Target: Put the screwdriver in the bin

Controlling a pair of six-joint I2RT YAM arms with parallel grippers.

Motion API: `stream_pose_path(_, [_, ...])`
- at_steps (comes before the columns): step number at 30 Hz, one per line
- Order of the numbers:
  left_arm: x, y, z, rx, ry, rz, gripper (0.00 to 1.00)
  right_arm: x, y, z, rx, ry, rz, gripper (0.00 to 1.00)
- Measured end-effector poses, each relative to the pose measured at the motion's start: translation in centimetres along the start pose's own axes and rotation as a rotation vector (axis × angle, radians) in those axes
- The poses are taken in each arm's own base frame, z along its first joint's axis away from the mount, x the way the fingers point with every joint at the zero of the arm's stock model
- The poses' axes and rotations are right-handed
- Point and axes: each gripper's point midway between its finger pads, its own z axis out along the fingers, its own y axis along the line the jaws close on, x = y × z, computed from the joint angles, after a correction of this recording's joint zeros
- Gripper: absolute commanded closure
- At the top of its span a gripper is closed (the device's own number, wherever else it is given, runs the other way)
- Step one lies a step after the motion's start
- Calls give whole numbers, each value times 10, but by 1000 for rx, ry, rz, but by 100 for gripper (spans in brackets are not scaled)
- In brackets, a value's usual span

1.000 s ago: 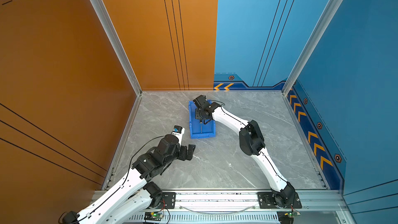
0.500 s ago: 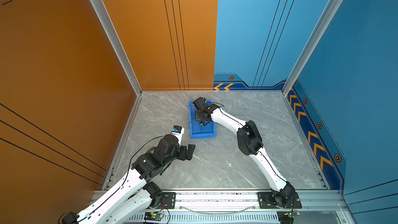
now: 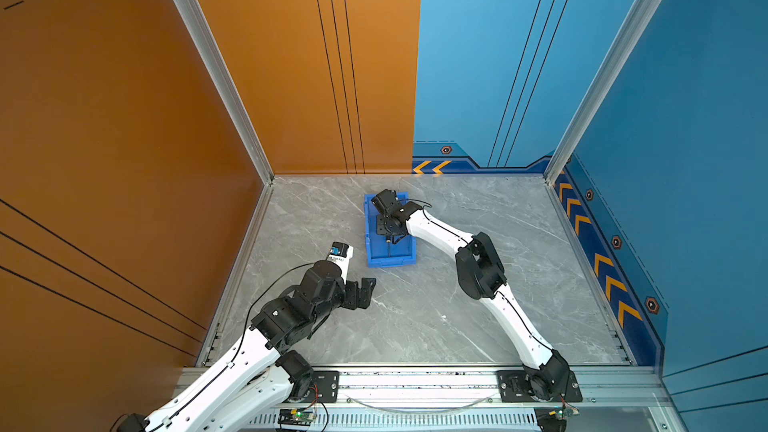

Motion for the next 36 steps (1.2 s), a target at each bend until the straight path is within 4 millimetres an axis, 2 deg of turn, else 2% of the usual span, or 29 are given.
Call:
stream_pose_path(18, [8,5,0,-25,15,4,2,1,1,1,1,0,3,55])
stream_pose_path(23, [7,7,0,-35,11,7,2,-5,3,-7,-8,-12,-12,52])
stream_pose_path(27, [6,10,0,-55,5,8,2,-21,9,-32,-34,-49,-23,50])
stream_pose_path(33, [10,17,6,-101,24,18,2,-51,19,-93,-101,-124,-42,45])
stream_pose_path(36, [12,22,10,-130,41,28,2,-57,22,-120,-137,-146,-58,41])
